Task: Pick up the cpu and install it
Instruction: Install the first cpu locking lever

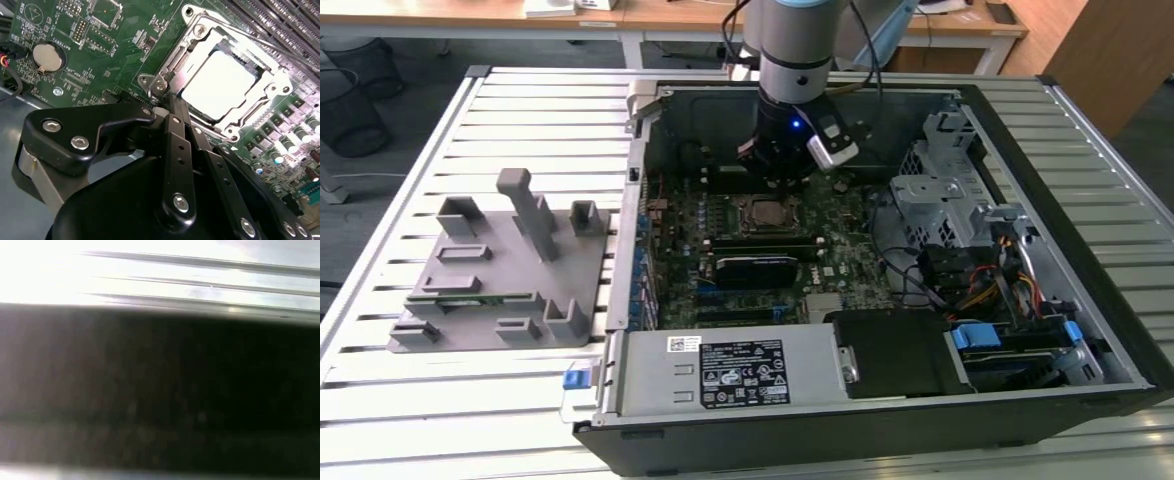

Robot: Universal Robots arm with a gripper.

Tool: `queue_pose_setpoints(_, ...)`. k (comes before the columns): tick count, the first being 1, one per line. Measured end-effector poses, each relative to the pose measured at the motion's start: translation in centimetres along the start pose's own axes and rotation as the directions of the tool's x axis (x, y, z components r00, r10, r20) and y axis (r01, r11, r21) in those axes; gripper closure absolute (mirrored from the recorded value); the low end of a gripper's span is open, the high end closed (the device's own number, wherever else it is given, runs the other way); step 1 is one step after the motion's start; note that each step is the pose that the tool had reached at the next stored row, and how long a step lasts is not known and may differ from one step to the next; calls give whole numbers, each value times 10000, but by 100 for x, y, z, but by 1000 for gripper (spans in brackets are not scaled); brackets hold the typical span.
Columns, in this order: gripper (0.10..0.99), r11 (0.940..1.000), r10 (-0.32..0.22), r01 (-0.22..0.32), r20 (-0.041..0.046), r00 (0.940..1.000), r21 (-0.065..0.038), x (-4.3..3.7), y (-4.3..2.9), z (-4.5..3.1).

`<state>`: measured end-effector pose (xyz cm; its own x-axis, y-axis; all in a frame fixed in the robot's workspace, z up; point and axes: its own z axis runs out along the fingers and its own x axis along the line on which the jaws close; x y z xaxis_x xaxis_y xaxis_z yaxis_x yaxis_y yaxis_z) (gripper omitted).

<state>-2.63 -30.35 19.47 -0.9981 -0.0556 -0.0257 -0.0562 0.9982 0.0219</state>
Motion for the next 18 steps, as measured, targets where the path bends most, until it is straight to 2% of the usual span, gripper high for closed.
queue_pose_setpoints(5,980,10000,-13,13,1,10000,-46,-2,32,3)
queue_pose_setpoints(11,980,10000,-12,12,8,10000,-58,-5,35,-99)
queue_pose_setpoints(18,980,10000,-11,11,7,10000,-56,-2,-28,-100)
